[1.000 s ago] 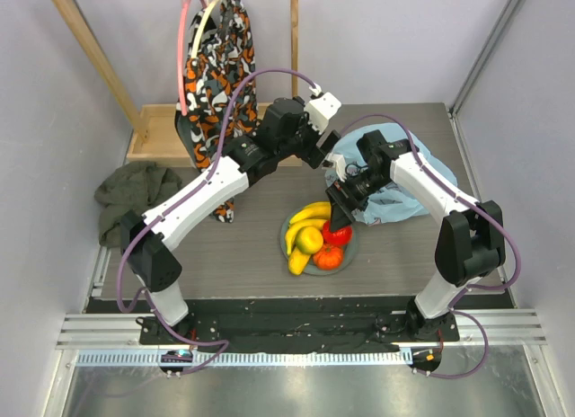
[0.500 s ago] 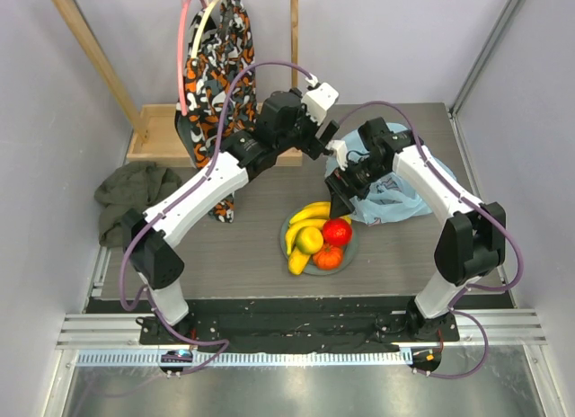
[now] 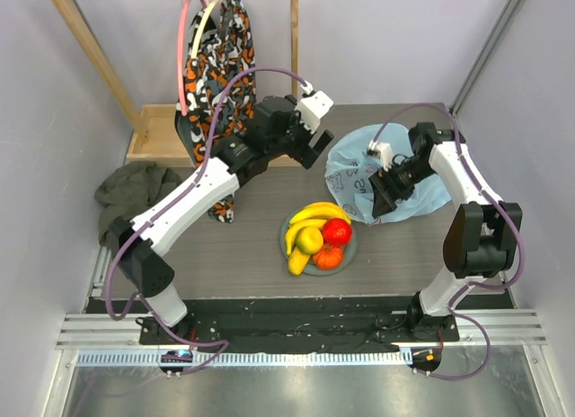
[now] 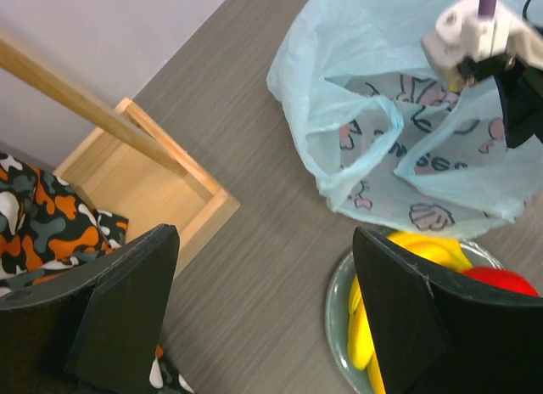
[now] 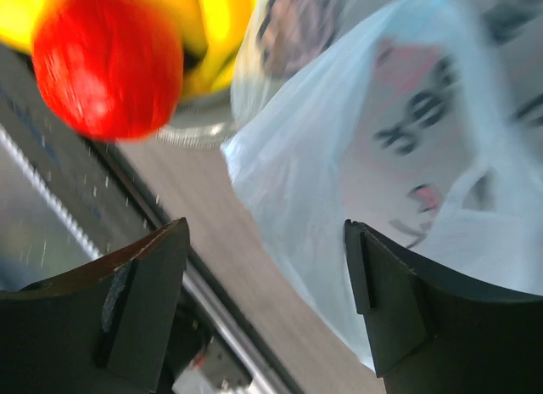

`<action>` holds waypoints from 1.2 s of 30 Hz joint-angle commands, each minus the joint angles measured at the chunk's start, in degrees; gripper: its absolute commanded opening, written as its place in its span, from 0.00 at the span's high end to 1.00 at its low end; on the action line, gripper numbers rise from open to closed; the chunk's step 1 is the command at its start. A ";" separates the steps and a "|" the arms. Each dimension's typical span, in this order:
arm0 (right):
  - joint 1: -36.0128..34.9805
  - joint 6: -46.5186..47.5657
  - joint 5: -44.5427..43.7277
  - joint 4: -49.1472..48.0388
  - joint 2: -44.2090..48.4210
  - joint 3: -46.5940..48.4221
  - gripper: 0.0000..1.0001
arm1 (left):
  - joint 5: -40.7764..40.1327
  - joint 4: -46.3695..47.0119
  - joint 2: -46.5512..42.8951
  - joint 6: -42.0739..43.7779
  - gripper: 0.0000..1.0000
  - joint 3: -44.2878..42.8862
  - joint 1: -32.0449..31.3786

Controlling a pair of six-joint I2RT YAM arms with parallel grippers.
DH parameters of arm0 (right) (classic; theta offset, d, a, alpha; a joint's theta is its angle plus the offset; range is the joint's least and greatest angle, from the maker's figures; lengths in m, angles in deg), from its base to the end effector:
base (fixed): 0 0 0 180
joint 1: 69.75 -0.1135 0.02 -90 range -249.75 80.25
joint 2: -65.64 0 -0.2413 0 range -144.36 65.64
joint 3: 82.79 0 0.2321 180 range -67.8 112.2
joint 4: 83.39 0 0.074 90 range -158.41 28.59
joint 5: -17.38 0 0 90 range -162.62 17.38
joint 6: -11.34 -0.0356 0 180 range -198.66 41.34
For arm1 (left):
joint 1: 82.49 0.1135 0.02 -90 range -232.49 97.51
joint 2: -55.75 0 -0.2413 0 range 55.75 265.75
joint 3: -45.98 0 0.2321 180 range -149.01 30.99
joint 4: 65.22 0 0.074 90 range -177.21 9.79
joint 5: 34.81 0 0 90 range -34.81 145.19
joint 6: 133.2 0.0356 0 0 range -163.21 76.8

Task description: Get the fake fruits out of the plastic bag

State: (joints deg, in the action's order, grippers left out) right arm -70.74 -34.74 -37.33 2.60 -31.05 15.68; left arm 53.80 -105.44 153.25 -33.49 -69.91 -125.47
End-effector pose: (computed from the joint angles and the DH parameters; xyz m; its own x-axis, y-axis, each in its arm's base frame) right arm 0.2901 0.0256 0.2578 -0.6663 -0.5778 -0.4714 -0.7421 0.5752 0.3440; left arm 0.2738 -0.2540 0.3852 -0.1560 0.3758 -0.9135 0.7014 0.6933 0.1655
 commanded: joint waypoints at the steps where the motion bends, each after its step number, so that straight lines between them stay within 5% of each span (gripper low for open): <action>1: -0.94 10.49 -4.25 6.72 2.20 -7.27 0.19 | 5.33 -2.71 -7.66 1.36 0.12 2.11 1.85; 5: -0.94 6.10 -8.74 -3.57 0.11 -11.94 0.18 | 11.39 -8.67 -13.18 1.97 0.13 4.30 3.43; 9: 2.90 -3.74 -15.67 -13.77 -9.11 -5.98 0.18 | 16.32 -14.92 -17.50 4.96 0.11 7.03 3.96; 14: 8.72 -13.76 -20.61 -18.80 -22.65 21.15 0.18 | 17.74 -21.35 -21.81 7.94 0.12 12.89 4.13; 18: 9.34 -15.71 -13.96 -14.51 -24.35 34.89 0.18 | 15.11 -21.17 -26.73 10.41 0.12 18.63 4.22; 20: 8.29 -16.84 -6.57 -13.44 -21.46 31.85 0.14 | 10.82 -19.69 -28.41 11.37 0.13 19.86 4.22; 23: 4.79 -20.36 1.85 -11.42 -13.12 22.63 0.02 | 6.32 -16.96 -29.73 13.22 0.00 20.48 4.92; 26: 1.01 -24.66 2.07 -14.47 -1.08 12.08 0.00 | 3.41 -16.17 -30.78 14.72 0.00 18.64 7.03; 30: -2.87 -39.24 -13.37 -29.89 15.00 0.22 0.00 | 0.09 -12.31 -34.73 13.14 0.00 16.97 13.42; 36: -2.87 -43.83 -34.99 -40.85 26.55 -12.90 0.00 | -5.47 1.76 -41.33 2.79 0.00 19.69 31.79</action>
State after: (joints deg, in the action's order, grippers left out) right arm -74.59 -71.46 -54.73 -26.28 -6.96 7.66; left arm 53.39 -116.15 116.48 -23.44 -49.78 -103.90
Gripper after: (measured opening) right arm 0.996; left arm 0.996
